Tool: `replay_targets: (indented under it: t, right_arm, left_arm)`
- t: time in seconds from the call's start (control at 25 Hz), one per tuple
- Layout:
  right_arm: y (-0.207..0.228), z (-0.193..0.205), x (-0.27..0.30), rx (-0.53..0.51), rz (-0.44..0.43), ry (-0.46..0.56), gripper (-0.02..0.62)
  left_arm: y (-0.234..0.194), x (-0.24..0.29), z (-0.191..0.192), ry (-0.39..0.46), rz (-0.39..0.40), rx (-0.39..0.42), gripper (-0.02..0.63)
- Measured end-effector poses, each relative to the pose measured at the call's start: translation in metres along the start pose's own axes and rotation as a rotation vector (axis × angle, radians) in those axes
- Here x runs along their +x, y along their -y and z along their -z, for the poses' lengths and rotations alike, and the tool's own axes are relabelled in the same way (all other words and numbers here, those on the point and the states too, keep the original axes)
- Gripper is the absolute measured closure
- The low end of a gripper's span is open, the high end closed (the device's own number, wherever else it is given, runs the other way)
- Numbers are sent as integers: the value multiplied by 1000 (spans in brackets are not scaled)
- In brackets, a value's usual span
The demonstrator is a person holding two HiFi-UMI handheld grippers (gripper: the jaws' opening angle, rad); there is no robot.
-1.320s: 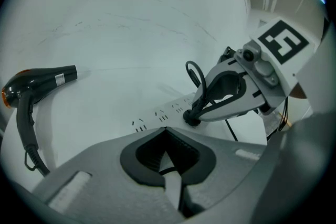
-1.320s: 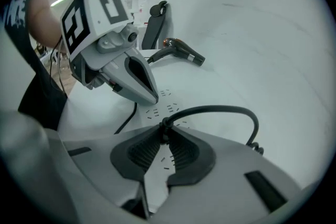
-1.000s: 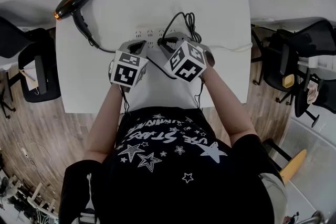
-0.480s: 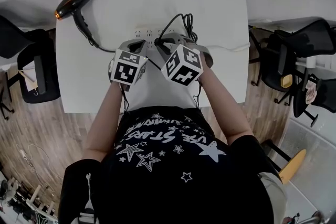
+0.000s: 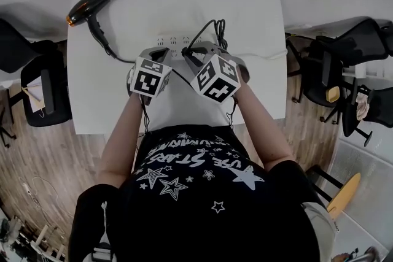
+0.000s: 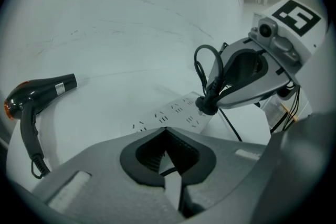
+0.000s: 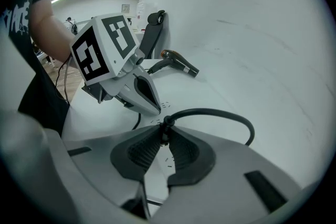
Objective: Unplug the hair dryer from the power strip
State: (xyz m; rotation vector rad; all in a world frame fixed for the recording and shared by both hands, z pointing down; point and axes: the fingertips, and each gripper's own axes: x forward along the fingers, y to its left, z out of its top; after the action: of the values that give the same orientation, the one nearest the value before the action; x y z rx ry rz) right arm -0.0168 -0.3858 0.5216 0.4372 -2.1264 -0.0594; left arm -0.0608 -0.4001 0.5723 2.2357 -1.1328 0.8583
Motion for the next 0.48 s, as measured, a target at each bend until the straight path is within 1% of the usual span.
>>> replay_targets:
  t: [0.16,0.36,0.48]
  right_arm:
    - [-2,-1,-12,14,26,13,534]
    - [-7,-1,-26,42,55,26,532]
    - [-14,-3,-34,55,73,33,532]
  left_arm:
    - [-1,-8,-6,42,-17,-9,598]
    - [4,-24,-9,80,-13,-19,598]
    - [7,-38,-10,121,-14,-30,598]
